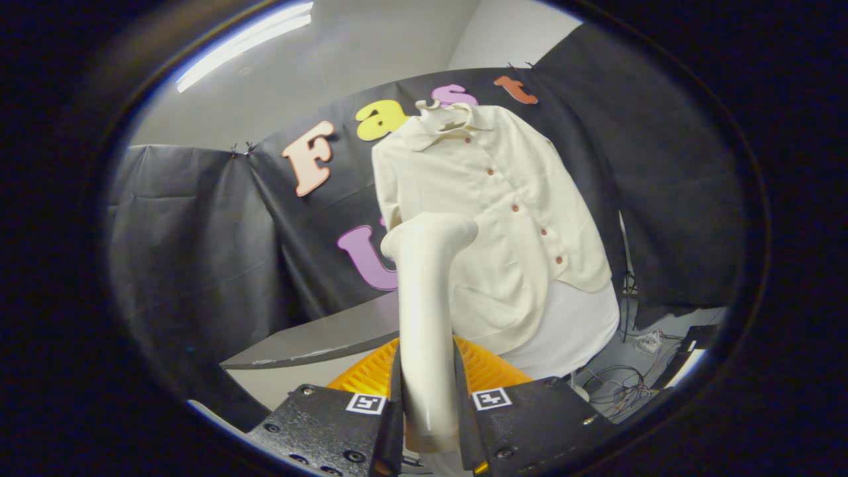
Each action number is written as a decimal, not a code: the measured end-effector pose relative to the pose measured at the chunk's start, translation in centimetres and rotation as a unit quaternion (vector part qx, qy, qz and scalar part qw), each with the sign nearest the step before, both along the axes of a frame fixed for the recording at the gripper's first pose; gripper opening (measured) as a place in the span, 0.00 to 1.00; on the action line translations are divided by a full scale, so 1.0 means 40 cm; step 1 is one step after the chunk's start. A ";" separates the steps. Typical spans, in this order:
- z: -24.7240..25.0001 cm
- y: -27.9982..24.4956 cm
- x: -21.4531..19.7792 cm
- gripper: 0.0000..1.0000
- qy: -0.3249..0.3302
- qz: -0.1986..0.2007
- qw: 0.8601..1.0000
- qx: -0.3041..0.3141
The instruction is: Iron the clothes twice with a garment steamer, once on the left side and once on the right side.
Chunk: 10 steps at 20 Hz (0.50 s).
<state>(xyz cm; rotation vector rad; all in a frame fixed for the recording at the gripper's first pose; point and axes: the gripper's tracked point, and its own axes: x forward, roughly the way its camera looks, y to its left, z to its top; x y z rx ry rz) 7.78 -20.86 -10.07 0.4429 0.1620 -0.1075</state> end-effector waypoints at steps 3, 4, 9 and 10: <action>0.067 0.148 -0.001 0.33 -0.010 0.038 0.999 -0.036; 0.086 0.193 -0.004 0.33 -0.012 0.050 0.997 -0.050; 0.140 0.427 -0.051 0.33 -0.024 0.102 0.992 -0.065; 0.153 0.453 -0.057 0.33 -0.036 0.106 0.991 -0.076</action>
